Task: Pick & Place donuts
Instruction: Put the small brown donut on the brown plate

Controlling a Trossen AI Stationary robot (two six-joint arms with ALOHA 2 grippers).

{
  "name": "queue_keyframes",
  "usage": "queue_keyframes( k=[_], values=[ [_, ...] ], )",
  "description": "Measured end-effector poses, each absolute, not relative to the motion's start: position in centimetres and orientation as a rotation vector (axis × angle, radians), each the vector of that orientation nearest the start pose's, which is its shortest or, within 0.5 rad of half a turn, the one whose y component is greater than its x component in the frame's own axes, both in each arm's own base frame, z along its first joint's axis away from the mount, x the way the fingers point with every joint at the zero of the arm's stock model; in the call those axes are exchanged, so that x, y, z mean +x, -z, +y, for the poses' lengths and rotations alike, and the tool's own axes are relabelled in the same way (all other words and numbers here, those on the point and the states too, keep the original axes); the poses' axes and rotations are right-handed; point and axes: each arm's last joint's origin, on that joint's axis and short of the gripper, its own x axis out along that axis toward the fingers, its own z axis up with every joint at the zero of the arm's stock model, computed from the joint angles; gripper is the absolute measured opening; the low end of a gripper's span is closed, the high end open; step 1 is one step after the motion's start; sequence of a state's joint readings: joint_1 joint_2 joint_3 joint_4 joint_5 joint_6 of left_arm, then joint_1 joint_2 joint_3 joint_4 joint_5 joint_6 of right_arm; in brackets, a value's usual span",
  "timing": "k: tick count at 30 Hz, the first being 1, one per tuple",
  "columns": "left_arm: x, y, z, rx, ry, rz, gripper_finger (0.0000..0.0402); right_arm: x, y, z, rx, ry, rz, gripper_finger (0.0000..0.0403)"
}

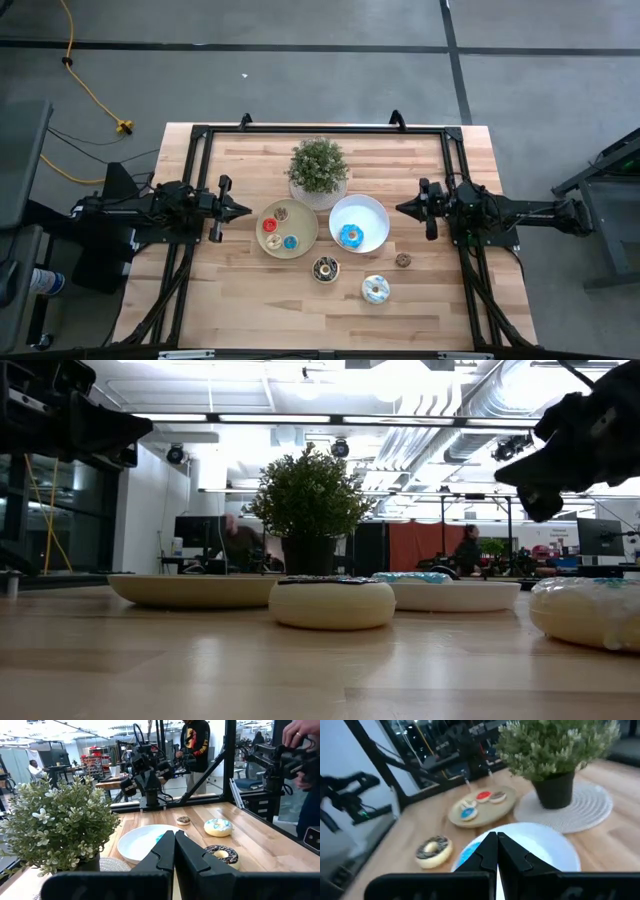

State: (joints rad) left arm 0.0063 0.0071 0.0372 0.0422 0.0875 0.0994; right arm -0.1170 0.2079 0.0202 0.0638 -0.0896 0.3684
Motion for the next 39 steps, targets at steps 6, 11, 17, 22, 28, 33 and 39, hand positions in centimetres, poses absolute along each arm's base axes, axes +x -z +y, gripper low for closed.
queue_keyframes(
  k=[6,11,17,22,28,33,39],
  values=[
    [9.5,-18.0,-0.2,0.103,0.078,-0.076,0.0001,10.4,-20.3,-0.8,0.417,-0.012,0.108,0.0000],
    [9.5,-18.0,-0.2,0.103,0.077,-0.076,0.0001,9.3,-24.7,-0.7,0.338,0.012,0.232,0.0000],
    [9.5,-18.0,-0.2,0.103,0.077,-0.076,0.0001,9.4,-29.1,-0.8,0.294,0.054,0.477,0.0000],
    [9.5,-18.0,-0.2,0.103,0.077,-0.075,0.0001,10.2,-31.6,-0.9,0.253,0.057,0.686,0.0000],
    [9.5,-18.0,-0.2,0.103,0.077,-0.076,0.0001,11.7,-32.9,-1.0,0.209,0.041,0.948,0.0000],
    [9.5,-18.0,-0.2,0.103,0.077,-0.076,0.0001,12.7,-32.5,-0.4,0.180,0.017,1.117,0.0000],
    [9.5,-18.0,-0.2,0.103,0.077,-0.076,0.0001,12.8,-31.1,1.6,0.098,-0.109,1.187,0.0000]
  ],
)
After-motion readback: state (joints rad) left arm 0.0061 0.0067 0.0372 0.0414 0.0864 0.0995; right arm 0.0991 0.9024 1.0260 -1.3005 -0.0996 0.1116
